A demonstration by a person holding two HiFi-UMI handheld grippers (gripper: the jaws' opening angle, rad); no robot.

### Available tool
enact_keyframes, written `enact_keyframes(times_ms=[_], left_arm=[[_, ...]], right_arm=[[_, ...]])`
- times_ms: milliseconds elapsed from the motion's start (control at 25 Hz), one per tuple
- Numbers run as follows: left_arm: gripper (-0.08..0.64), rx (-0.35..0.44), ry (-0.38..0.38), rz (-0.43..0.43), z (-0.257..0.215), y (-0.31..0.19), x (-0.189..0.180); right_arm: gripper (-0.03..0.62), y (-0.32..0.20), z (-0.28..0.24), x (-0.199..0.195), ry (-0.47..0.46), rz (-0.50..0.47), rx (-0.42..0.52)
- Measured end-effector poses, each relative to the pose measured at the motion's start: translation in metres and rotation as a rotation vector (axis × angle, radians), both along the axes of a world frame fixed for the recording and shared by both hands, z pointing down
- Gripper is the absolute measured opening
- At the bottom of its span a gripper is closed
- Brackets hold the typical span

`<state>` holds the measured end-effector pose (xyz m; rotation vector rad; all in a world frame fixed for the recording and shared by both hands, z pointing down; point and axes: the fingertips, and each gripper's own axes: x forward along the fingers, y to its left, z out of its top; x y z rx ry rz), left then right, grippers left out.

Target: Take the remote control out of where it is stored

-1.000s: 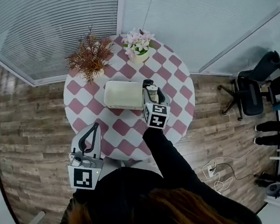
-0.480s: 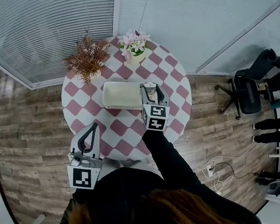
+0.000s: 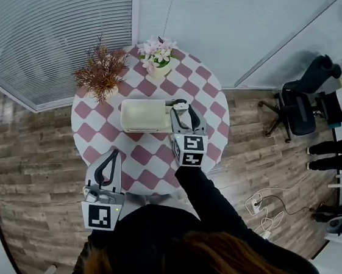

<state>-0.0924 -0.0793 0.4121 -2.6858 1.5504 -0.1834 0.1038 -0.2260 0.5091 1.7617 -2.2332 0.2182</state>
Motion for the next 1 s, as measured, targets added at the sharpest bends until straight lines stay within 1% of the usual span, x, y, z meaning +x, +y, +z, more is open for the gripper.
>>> enact_keyframes(times_ms=[360, 720, 1000], left_arm=[[0.006, -0.005, 0.003, 0.022, -0.001, 0.002, 0.01], [0.006, -0.003, 0.013, 0.032, -0.002, 0.002, 0.015], [0.006, -0.004, 0.004, 0.045, -0.002, 0.0, 0.018]], right_arm=[[0.23, 0.017, -0.016, 0.005, -0.021, -0.017, 0.01], [0.23, 0.044, -0.033, 0.012, -0.001, -0.046, 0.039], [0.23, 0.072, -0.022, 0.036, 0.021, -0.028, 0.006]])
